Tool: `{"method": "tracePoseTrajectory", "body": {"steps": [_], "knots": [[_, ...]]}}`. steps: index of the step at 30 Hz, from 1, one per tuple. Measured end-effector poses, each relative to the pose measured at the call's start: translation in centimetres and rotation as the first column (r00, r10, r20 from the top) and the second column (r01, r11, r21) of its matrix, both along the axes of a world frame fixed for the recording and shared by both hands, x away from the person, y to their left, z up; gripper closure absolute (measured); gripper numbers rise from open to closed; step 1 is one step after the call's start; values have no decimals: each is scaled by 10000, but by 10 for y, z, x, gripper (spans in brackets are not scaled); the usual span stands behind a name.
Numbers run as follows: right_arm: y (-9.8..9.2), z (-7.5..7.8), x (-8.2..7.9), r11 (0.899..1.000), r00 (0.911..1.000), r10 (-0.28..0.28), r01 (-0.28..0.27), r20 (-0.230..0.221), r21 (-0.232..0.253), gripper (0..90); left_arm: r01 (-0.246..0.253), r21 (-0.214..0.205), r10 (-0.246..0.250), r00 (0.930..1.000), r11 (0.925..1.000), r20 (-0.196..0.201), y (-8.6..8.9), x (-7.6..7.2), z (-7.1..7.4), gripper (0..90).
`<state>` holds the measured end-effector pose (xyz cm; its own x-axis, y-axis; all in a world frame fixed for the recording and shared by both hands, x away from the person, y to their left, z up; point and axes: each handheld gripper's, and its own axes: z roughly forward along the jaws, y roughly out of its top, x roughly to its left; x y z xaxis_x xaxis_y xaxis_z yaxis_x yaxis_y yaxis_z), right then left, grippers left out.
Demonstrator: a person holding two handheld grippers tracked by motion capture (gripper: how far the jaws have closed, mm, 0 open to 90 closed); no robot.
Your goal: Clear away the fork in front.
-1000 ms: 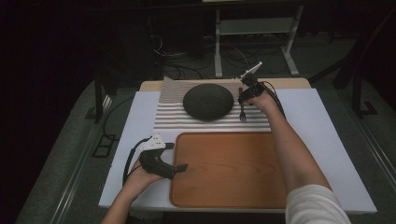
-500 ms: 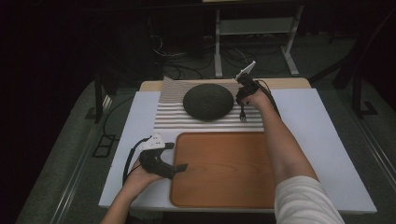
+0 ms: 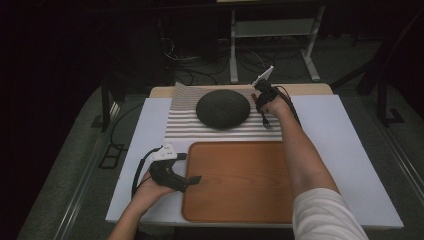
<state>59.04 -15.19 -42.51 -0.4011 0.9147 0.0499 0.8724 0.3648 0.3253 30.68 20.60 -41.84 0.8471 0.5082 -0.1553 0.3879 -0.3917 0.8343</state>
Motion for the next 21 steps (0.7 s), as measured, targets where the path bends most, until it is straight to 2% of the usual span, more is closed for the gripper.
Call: {"method": "tracePoseTrajectory", "body": {"steps": [11, 16, 21], "knots": [[3, 0, -2, 9995, 9999, 127, -125, 88, -291, 764, 48, 20, -48, 10000, 10000, 18, -1, 0, 0, 0], [3, 0, -3, 9996, 9999, 16, -11, 166, -283, 767, 86, 41, -86, 10000, 10000, -7, -1, 0, 0, 0], [-3, 0, -5, 9998, 9998, -164, 162, 146, 99, 768, 65, 7, -65, 10000, 10000, -11, -1, 0, 0, 0]]}}
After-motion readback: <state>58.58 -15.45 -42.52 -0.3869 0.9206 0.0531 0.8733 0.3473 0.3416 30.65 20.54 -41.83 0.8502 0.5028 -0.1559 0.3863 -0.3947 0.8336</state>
